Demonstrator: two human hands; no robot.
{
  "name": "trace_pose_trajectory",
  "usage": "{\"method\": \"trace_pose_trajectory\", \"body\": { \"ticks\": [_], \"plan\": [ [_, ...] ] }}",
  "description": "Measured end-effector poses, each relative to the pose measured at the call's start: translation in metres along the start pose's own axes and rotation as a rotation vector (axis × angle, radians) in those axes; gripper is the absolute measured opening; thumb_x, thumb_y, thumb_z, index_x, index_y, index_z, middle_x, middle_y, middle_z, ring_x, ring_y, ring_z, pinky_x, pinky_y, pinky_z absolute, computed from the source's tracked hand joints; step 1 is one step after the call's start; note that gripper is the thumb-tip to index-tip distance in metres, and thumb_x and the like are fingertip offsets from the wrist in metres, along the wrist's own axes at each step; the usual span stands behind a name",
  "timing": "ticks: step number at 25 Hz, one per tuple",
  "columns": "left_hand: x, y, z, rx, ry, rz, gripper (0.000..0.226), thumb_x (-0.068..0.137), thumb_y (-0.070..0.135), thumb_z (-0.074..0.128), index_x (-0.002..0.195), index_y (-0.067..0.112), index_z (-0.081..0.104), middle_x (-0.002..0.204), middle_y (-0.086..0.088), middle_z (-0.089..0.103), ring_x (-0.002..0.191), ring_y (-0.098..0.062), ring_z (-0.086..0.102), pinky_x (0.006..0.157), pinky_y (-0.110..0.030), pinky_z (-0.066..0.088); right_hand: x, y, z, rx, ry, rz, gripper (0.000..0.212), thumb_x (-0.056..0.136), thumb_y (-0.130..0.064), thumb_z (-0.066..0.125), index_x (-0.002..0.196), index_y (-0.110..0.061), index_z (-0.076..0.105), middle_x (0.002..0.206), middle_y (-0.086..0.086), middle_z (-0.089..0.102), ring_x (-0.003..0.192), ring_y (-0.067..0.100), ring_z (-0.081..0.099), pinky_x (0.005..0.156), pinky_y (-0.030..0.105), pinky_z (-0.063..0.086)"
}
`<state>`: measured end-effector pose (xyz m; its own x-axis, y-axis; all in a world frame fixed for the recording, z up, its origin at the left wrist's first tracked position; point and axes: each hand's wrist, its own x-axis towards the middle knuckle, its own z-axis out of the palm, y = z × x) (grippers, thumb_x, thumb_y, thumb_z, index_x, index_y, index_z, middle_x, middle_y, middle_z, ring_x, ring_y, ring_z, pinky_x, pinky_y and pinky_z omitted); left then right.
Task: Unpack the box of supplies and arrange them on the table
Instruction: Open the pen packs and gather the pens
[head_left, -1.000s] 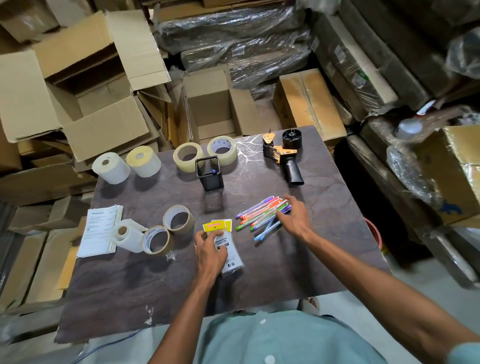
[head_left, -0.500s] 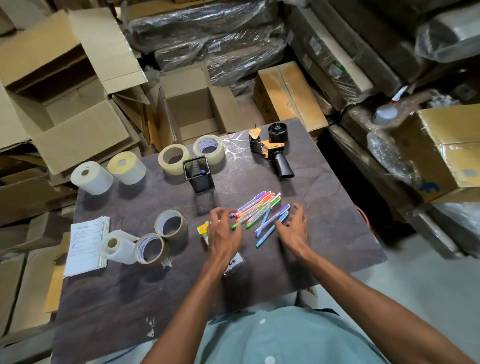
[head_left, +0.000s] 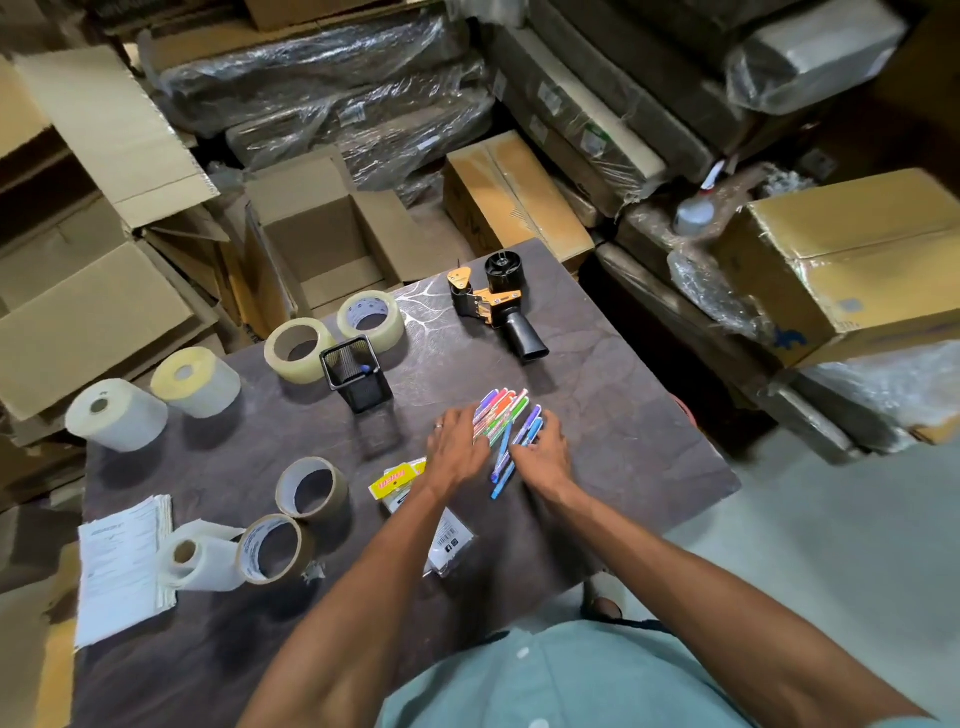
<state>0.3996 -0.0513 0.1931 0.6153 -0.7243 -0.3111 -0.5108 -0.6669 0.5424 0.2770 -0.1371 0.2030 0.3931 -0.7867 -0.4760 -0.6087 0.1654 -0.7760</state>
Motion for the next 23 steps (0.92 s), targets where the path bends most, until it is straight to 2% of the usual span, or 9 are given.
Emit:
{"method": "trace_pose_trajectory", "body": {
  "ticks": [2, 4, 6, 7, 10, 13, 17, 20, 23],
  "plan": [
    [0.001, 0.000, 0.007, -0.071, -0.030, 0.032, 0.072, 0.080, 0.042, 0.030, 0.146, 0.016, 0.042, 0.136, -0.015, 0.048, 0.128, -0.034, 0.043, 0.110, -0.046, 0.033, 0.010, -0.001, 0.005, 0.040, 0.001, 0.031, 0.075, 0.067, -0.020, 0.061, 0.139, -0.018, 0.041, 0.122, 0.010, 0.063, 0.117, 0.029, 0.058, 0.101, 0.042, 0.048],
    [-0.001, 0.001, 0.015, -0.181, -0.029, 0.068, 0.073, 0.078, 0.040, 0.030, 0.144, 0.014, 0.045, 0.132, -0.014, 0.050, 0.125, -0.031, 0.045, 0.110, -0.040, 0.033, 0.016, -0.005, 0.008, 0.035, -0.022, 0.058, 0.088, 0.067, -0.021, 0.059, 0.150, -0.012, 0.031, 0.128, 0.012, 0.064, 0.120, 0.029, 0.059, 0.105, 0.040, 0.046],
    [-0.003, 0.008, 0.017, -0.291, -0.013, 0.054, 0.069, 0.074, 0.031, 0.033, 0.140, 0.019, 0.051, 0.126, -0.008, 0.054, 0.120, -0.024, 0.046, 0.106, -0.036, 0.033, 0.019, -0.008, 0.009, 0.017, -0.038, 0.081, 0.082, 0.075, -0.017, 0.060, 0.151, -0.008, 0.031, 0.126, 0.011, 0.066, 0.117, 0.024, 0.060, 0.102, 0.034, 0.046],
    [-0.003, 0.013, 0.015, -0.340, -0.015, 0.028, 0.066, 0.072, 0.026, 0.035, 0.135, 0.023, 0.056, 0.123, -0.003, 0.057, 0.117, -0.021, 0.047, 0.105, -0.035, 0.034, 0.020, -0.010, 0.009, 0.013, -0.034, 0.092, 0.077, 0.075, -0.019, 0.058, 0.148, -0.008, 0.037, 0.122, 0.010, 0.069, 0.111, 0.021, 0.061, 0.098, 0.032, 0.047],
    [0.006, 0.015, 0.021, -0.542, -0.058, -0.059, 0.053, 0.067, 0.019, 0.043, 0.112, 0.032, 0.066, 0.112, 0.001, 0.069, 0.109, -0.024, 0.062, 0.097, -0.038, 0.049, 0.024, -0.012, 0.011, 0.010, -0.017, 0.097, 0.059, 0.065, -0.028, 0.050, 0.119, -0.011, 0.063, 0.104, 0.008, 0.074, 0.093, 0.021, 0.063, 0.080, 0.030, 0.048],
    [0.022, -0.004, 0.052, -0.599, -0.037, -0.145, 0.050, 0.069, 0.026, 0.043, 0.112, 0.036, 0.067, 0.106, -0.005, 0.067, 0.104, -0.026, 0.065, 0.096, -0.048, 0.053, 0.025, -0.013, 0.015, -0.017, -0.033, 0.068, 0.020, 0.084, -0.022, 0.056, 0.091, -0.012, 0.071, 0.091, 0.006, 0.072, 0.088, 0.026, 0.064, 0.079, 0.034, 0.049],
    [0.027, -0.008, 0.072, -0.720, 0.022, -0.132, 0.045, 0.070, 0.017, 0.047, 0.102, 0.034, 0.073, 0.095, -0.017, 0.071, 0.085, -0.023, 0.068, 0.082, -0.048, 0.057, 0.025, -0.016, 0.018, 0.005, -0.041, 0.081, 0.022, 0.089, -0.023, 0.055, 0.070, -0.016, 0.064, 0.081, 0.007, 0.067, 0.078, 0.024, 0.060, 0.073, 0.034, 0.048],
    [0.015, 0.003, 0.062, -0.831, 0.073, -0.141, 0.046, 0.073, 0.009, 0.046, 0.099, 0.033, 0.075, 0.097, -0.012, 0.075, 0.087, -0.022, 0.071, 0.080, -0.042, 0.058, 0.025, -0.015, 0.022, 0.038, -0.060, 0.095, 0.025, 0.088, -0.026, 0.055, 0.087, -0.009, 0.074, 0.091, 0.011, 0.074, 0.086, 0.028, 0.068, 0.079, 0.036, 0.052],
    [0.002, 0.015, 0.050, -0.940, 0.021, -0.207, 0.050, 0.078, -0.002, 0.042, 0.104, 0.025, 0.074, 0.093, -0.008, 0.075, 0.072, -0.013, 0.068, 0.064, -0.025, 0.055, 0.024, -0.013, 0.027, 0.072, -0.044, 0.120, 0.032, 0.083, -0.033, 0.055, 0.092, -0.009, 0.075, 0.092, 0.011, 0.075, 0.089, 0.030, 0.070, 0.079, 0.039, 0.056]
  ]
}}
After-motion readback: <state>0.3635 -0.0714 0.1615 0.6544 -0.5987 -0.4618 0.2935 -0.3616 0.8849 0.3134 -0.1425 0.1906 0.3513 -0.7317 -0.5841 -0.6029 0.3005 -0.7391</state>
